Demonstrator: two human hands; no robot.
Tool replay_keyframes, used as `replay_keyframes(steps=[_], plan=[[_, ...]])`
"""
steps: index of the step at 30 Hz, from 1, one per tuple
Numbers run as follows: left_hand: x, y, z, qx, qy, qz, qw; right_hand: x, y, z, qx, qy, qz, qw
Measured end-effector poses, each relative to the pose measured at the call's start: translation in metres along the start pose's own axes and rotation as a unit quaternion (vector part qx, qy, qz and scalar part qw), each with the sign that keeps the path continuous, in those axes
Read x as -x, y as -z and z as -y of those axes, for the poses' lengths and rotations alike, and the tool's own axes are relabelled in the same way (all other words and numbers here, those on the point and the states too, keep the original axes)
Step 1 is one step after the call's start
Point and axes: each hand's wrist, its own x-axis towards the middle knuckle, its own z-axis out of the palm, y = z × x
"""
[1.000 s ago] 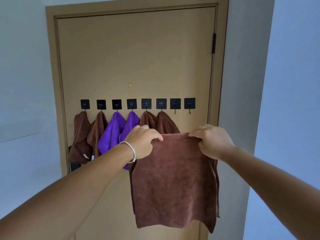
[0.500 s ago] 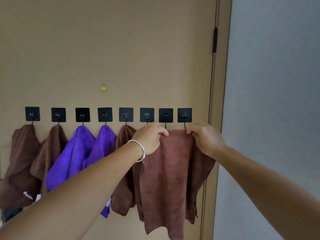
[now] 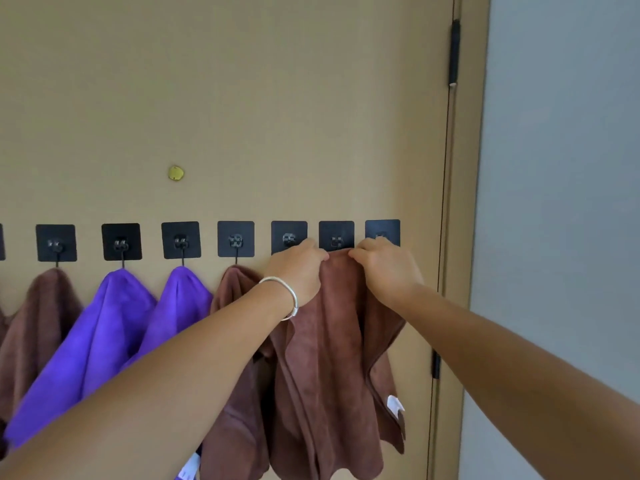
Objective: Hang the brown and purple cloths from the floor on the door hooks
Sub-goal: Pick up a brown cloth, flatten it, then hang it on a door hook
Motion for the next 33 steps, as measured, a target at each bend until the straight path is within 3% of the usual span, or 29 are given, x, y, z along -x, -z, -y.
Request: replay_keyframes(steps=[8, 12, 15, 18, 21, 23, 25, 28, 31, 33], plan=[[-0.002, -0.016, -0.019, -0.235, -0.052, -0.048, 0.969, 0.006, -0.018, 0.005, 0.084, 0.021, -0.033, 0.996], [0.004, -0.021, -0.03, -0.229, -0.033, 0.016, 0.973, 0.017, -0.029, 0.017, 0.005, 0.01, -0.011, 1.0], [0.01, -0.029, -0.034, -0.132, -0.002, 0.036, 0.991, 0.027, -0.041, 0.022, -0.103, -0.036, 0.009, 0.994], [0.014, -0.033, -0.036, 0.077, 0.087, 0.075, 0.99, 0.036, -0.052, 0.024, -0.176, -0.089, 0.013, 0.98], [0.019, -0.035, -0.04, 0.313, 0.149, 0.111, 0.931, 0.042, -0.06, 0.021, -0.239, -0.124, 0.0, 0.963], [0.023, -0.035, -0.039, 0.392, 0.184, 0.121, 0.893, 0.045, -0.063, 0.02, -0.278, -0.123, -0.006, 0.953], [0.026, -0.032, -0.034, 0.329, 0.174, 0.127, 0.92, 0.049, -0.065, 0.021, -0.316, -0.115, -0.007, 0.942], [0.031, -0.024, -0.033, 0.094, 0.122, 0.161, 0.975, 0.056, -0.068, 0.031, -0.368, -0.115, 0.007, 0.923], [0.036, -0.019, -0.043, -0.09, 0.099, 0.193, 0.972, 0.061, -0.07, 0.041, -0.397, -0.133, 0.01, 0.908], [0.04, -0.023, -0.046, -0.123, 0.091, 0.2, 0.968, 0.064, -0.071, 0.042, -0.403, -0.148, 0.014, 0.903]])
